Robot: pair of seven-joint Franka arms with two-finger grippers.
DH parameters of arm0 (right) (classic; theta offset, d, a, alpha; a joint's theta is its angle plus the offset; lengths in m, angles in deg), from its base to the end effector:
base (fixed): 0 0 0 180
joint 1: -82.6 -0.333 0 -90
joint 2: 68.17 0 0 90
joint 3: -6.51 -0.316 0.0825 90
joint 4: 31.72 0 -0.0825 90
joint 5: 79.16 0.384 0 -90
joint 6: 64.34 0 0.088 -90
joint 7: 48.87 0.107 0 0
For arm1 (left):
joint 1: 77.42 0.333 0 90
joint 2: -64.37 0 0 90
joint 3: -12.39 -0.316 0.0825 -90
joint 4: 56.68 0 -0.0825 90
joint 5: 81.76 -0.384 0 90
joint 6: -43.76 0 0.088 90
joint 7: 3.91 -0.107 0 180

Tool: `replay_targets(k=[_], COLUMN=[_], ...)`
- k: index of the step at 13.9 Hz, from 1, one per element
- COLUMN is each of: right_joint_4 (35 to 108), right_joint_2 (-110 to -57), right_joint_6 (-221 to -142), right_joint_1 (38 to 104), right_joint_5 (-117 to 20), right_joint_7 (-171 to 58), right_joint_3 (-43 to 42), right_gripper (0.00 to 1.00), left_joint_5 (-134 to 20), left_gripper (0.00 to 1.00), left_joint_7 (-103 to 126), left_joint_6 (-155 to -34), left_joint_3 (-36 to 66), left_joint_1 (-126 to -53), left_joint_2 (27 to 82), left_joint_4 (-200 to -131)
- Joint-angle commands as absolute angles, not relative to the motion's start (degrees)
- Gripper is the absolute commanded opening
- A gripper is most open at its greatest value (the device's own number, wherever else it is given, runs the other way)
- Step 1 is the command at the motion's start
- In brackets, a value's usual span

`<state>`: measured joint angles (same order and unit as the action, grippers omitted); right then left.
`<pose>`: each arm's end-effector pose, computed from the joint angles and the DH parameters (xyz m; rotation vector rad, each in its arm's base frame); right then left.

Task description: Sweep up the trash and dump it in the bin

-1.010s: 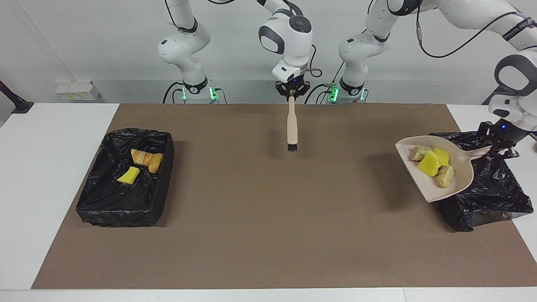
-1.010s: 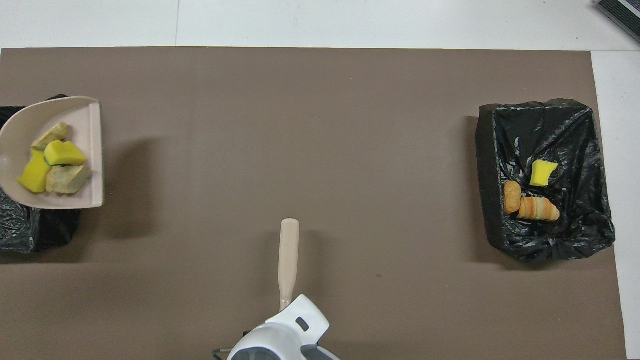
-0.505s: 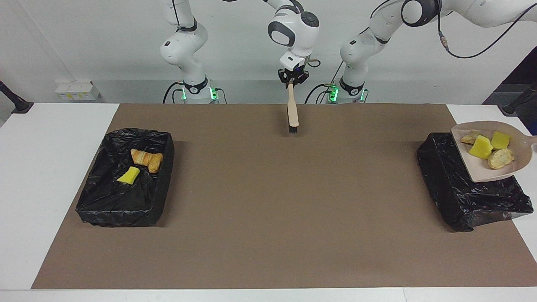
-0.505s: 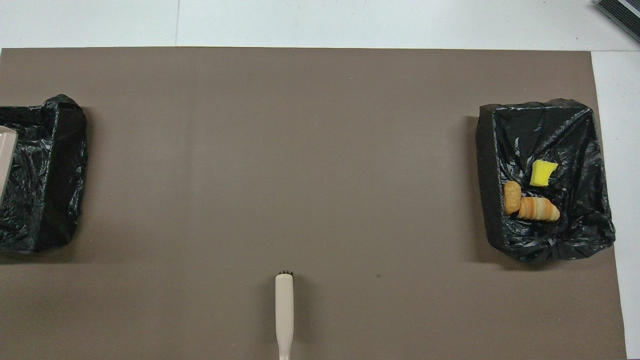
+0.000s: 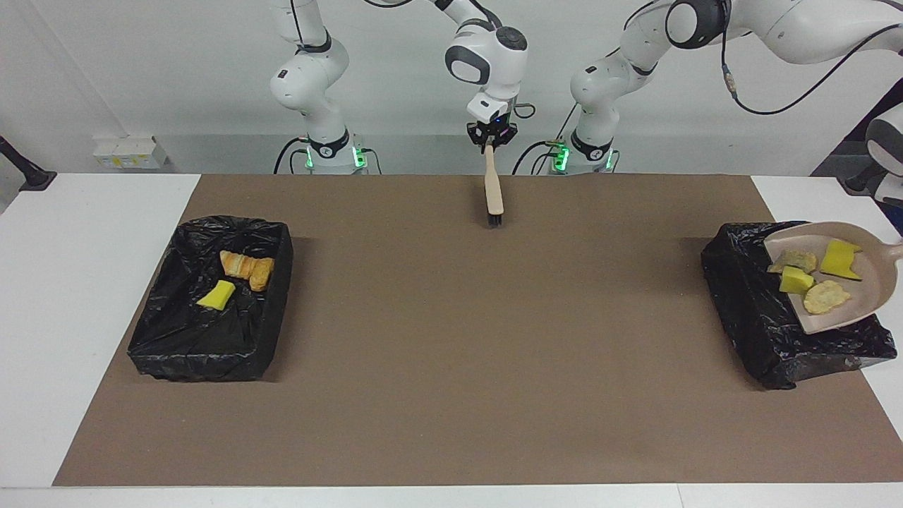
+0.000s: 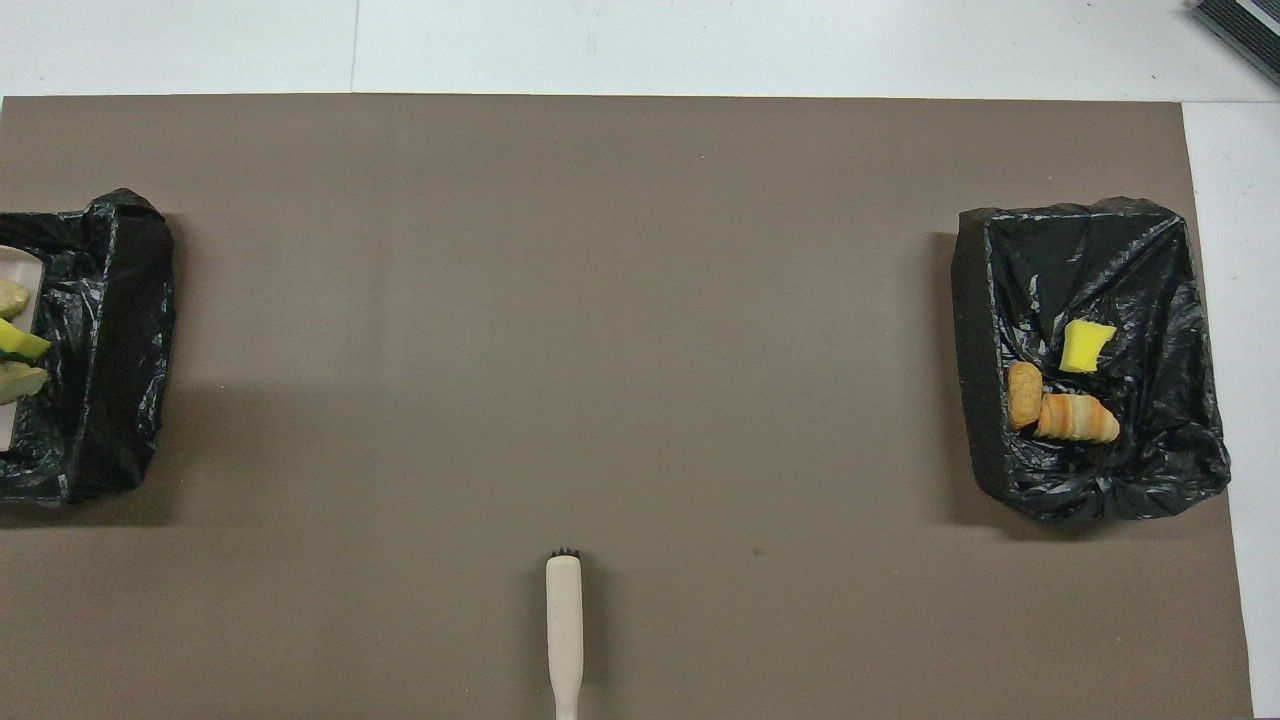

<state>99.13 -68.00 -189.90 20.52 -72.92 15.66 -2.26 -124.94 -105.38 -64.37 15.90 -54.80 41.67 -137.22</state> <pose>0.1619 0.4781 0.3472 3.0858 0.0663 -0.1742 0.6346 0.2815 0.5047 -1.7807 1.9159 0.7757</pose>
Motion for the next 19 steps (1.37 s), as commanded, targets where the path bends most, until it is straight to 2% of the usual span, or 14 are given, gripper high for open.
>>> replay_targets(k=[1, 4, 9, 10, 11, 13, 14, 16, 17, 19], right_joint_4=[101.7, 101.7, 100.7, 100.3, 99.9, 99.2, 99.1, 99.0, 98.9, 97.9], right_joint_2=[-66.1, -66.8, -69.0, -69.3, -69.7, -70.2, -70.4, -70.4, -70.3, -70.5], right_joint_6=[-192.1, -192.2, -192.9, -192.9, -192.9, -192.9, -192.9, -192.9, -192.9, -192.9], right_joint_1=[20.6, 20.9, 20.6, 21.0, 21.2, 21.5, 21.7, 22.0, 22.8, 23.4], right_joint_5=[-72.9, -72.9, -72.9, -72.9, -72.9, -72.9, -72.9, -72.9, -73.0, -73.0], right_joint_7=[14.7, 14.9, 15.4, 15.2, 14.7, 14.6, 14.6, 14.5, 14.4, 14.3], right_joint_3=[-2.1, -2.1, -2.1, -2.1, -2.1, -2.1, -2.0, -1.9, -2.0, -2.0], right_gripper=[0.0, 0.0, 0.0, 0.06, 0.16, 0.21, 0.33, 0.44, 0.48, 0.48], left_joint_5=[-135.4, -142.2, -147.8, -148.8, -148.9, -149.1, -148.9, -146.2, -143.8, -138.4], left_gripper=[0.0, 0.0, 0.0, 0.0, 0.0, 0.0, 0.0, 0.0, 0.0, 0.0], left_joint_7=[-99.4, -94.3, -93.8, -93.7, -91.3, -89.1, -89.0, -88.5, -88.5, -88.4], left_joint_6=[-60.8, -55.6, -55.5, -55.5, -56.7, -57.6, -56.9, -57.0, -56.8, -56.1], left_joint_3=[15.2, 15.2, 15.2, 15.2, 15.3, 15.2, 15.3, 15.7, 15.7, 15.7], left_joint_1=[-59.0, -62.5, -62.6, -62.7, -62.9, -62.7, -63.1, -63.6, -64.4, -66.0], left_joint_2=[45.2, 47.0, 52.1, 52.2, 52.8, 54.3, 54.3, 54.9, 54.7, 54.4], left_joint_4=[-141.1, -141.4, -143.2, -143.4, -145.0, -147.4, -147.0, -146.5, -145.9, -144.9])
